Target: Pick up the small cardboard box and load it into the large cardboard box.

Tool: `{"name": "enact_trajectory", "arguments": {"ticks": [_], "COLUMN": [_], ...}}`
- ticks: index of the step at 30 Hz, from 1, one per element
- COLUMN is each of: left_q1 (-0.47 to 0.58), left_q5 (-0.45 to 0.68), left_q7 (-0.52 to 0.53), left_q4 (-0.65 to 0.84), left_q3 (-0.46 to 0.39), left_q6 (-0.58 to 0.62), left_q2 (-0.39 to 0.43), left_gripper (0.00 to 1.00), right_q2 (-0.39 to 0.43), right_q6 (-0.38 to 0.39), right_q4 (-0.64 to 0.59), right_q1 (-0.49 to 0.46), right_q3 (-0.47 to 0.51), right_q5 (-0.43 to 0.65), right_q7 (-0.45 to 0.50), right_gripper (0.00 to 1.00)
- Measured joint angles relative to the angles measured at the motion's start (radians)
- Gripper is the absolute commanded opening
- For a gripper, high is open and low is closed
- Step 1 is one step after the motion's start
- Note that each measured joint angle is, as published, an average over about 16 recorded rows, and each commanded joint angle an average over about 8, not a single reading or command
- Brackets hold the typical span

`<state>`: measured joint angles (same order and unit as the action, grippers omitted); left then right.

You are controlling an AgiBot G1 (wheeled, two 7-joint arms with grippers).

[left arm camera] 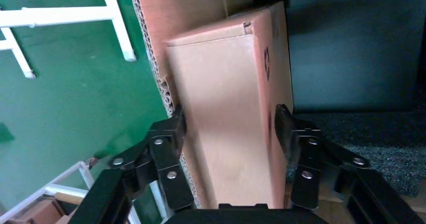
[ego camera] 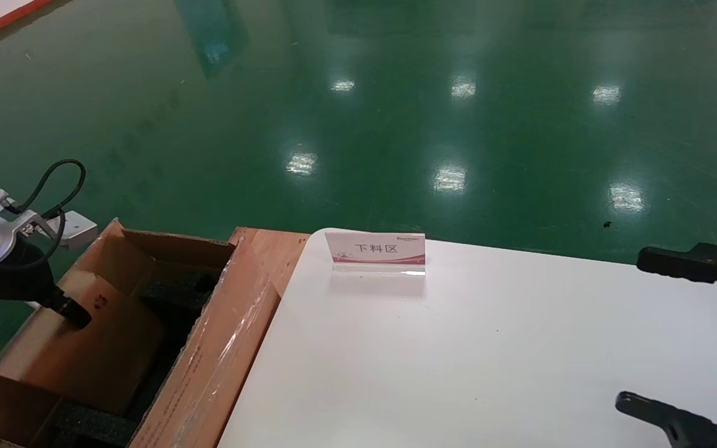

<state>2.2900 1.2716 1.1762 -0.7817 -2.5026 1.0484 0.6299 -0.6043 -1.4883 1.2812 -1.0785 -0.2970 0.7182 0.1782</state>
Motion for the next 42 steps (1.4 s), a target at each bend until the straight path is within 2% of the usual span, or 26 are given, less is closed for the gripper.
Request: {"name": "enact_trajectory", "arguments": {"ticks": [12, 25, 31, 36, 42], "left_q1": [0.053, 0.303, 0.385, 0.401, 0.342], "left_q5": [-0.007, -0.045, -0.067, -0.078, -0.093], "left_q7": [-0.034, -0.169, -0.206, -0.221, -0.252], "left_q4": [-0.036, -0.276, -0.388, -0.441, -0.464], "left_q3": [0.025, 0.138, 0.181, 0.215, 0.305], "left_q6": [-0.031, -0.128, -0.146, -0.147, -0.127], "left_q2": [-0.027, -0.184, -0.243, -0.260, -0.253], "left_gripper": [1.00, 1.00, 1.00, 1.00, 1.00], "right_q2": [0.000, 0.000, 0.000, 0.000, 0.000], "right_q6": [0.000, 0.000, 0.000, 0.000, 0.000], "right_q4": [0.000, -0.001, -0.001, -0.001, -0.001], "right_q1": [0.000, -0.001, -0.001, -0.001, -0.001], "right_q3": [0.000, -0.001, -0.001, -0.001, -0.001], "right_q5": [0.000, 0.000, 0.000, 0.000, 0.000], "right_q7": [0.000, -0.001, -0.001, -0.001, -0.001], "right_gripper": [1.00, 1.00, 1.00, 1.00, 1.00]}}
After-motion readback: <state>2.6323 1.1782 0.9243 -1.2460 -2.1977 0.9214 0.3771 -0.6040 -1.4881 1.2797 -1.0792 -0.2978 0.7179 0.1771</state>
